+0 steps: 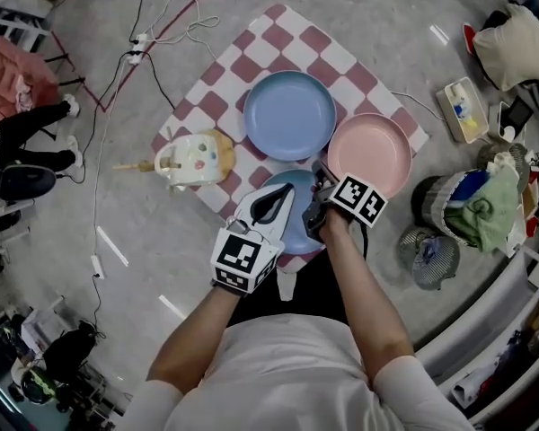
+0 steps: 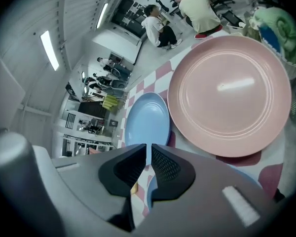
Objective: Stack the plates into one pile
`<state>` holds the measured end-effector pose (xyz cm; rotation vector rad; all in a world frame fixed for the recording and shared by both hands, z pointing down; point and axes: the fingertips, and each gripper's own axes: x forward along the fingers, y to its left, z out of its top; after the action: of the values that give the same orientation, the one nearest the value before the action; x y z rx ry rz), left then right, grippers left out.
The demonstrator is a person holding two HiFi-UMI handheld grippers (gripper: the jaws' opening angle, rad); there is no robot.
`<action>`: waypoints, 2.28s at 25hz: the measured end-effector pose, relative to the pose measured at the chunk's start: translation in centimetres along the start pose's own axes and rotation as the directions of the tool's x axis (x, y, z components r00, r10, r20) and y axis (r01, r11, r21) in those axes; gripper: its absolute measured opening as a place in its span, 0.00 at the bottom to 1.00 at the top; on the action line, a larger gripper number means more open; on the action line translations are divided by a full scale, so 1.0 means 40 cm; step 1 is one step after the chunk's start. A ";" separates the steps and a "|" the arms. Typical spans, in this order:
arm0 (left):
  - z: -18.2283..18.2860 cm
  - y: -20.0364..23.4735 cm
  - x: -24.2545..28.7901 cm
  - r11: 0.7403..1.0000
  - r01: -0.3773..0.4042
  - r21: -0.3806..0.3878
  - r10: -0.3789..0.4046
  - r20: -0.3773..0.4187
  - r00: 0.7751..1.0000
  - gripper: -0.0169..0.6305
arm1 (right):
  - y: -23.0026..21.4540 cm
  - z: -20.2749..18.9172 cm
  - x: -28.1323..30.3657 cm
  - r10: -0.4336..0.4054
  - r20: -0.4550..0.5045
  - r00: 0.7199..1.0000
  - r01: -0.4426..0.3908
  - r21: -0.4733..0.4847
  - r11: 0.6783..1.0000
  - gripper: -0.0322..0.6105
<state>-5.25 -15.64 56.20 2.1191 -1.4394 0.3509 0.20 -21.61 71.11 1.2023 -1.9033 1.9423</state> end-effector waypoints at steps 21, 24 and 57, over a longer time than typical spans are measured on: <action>-0.050 0.087 0.026 0.996 -0.049 -0.070 0.046 -0.045 0.998 0.04 | -0.114 0.015 0.167 -0.189 -0.052 0.981 0.196 0.196 0.961 0.12; -0.049 0.090 0.024 0.996 -0.051 -0.074 0.047 -0.044 0.998 0.04 | -0.121 0.014 0.171 -0.209 -0.080 0.975 0.222 0.222 0.949 0.12; -0.025 0.042 -0.075 0.999 0.007 -0.035 -0.007 0.011 1.000 0.04 | -0.028 -0.019 -0.011 -0.037 -0.001 0.999 0.036 0.214 0.976 0.11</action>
<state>-7.89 -13.24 56.00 2.1011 -1.4337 0.3097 0.86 -20.54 71.79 1.2849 -1.6938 2.1719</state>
